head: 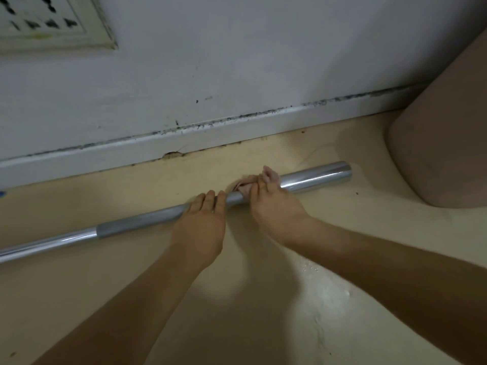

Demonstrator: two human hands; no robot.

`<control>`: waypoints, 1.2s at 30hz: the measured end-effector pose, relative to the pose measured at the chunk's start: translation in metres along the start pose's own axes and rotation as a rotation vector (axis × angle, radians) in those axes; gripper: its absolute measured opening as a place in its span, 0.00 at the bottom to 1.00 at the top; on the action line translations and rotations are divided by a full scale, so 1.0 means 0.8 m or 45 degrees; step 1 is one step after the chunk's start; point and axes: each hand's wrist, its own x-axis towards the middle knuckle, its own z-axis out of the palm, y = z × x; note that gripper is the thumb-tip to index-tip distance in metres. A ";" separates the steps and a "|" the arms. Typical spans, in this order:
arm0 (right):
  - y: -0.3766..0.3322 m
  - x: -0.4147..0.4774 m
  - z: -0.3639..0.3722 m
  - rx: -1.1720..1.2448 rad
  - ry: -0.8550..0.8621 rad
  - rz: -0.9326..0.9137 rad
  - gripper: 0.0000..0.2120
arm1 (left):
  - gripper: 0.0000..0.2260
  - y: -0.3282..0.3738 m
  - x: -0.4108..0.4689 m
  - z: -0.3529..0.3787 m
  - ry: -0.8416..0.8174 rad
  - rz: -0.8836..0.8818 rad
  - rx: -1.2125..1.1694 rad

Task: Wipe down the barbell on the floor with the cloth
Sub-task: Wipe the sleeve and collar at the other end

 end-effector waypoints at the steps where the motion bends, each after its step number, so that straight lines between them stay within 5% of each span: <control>1: 0.004 0.020 -0.010 -0.002 -0.112 -0.053 0.18 | 0.31 -0.001 0.002 -0.001 0.004 0.007 -0.008; 4: 0.011 0.056 -0.041 0.210 -0.358 -0.034 0.19 | 0.32 -0.005 0.007 -0.009 -0.021 0.005 -0.023; 8: 0.013 -0.019 -0.056 0.396 0.270 0.114 0.17 | 0.32 -0.008 0.016 -0.013 -0.055 0.008 -0.024; 11: 0.014 -0.052 0.008 0.627 0.022 0.398 0.08 | 0.28 -0.004 0.019 -0.019 -0.050 -0.005 -0.021; 14: 0.009 -0.059 0.040 1.120 0.353 0.809 0.07 | 0.25 0.012 0.018 -0.026 0.136 0.032 -0.218; 17: -0.010 -0.053 0.028 1.462 0.559 0.802 0.07 | 0.19 0.050 0.029 -0.033 0.341 0.189 -0.501; 22: -0.013 -0.045 0.028 2.188 0.484 0.903 0.19 | 0.12 0.066 0.075 -0.028 0.330 0.074 -0.798; 26: 0.008 -0.049 0.022 1.770 0.592 0.855 0.14 | 0.06 0.058 0.111 -0.041 0.464 -0.207 -1.181; 28: 0.017 -0.040 0.029 1.460 0.475 0.798 0.19 | 0.06 0.060 0.124 -0.040 0.621 -0.289 -1.291; 31: 0.017 -0.032 0.046 1.270 0.407 0.717 0.22 | 0.03 0.060 0.121 -0.022 0.565 -0.188 -1.036; 36: 0.028 -0.027 0.052 1.090 0.565 0.704 0.18 | 0.27 0.044 0.105 -0.005 0.267 0.134 -0.558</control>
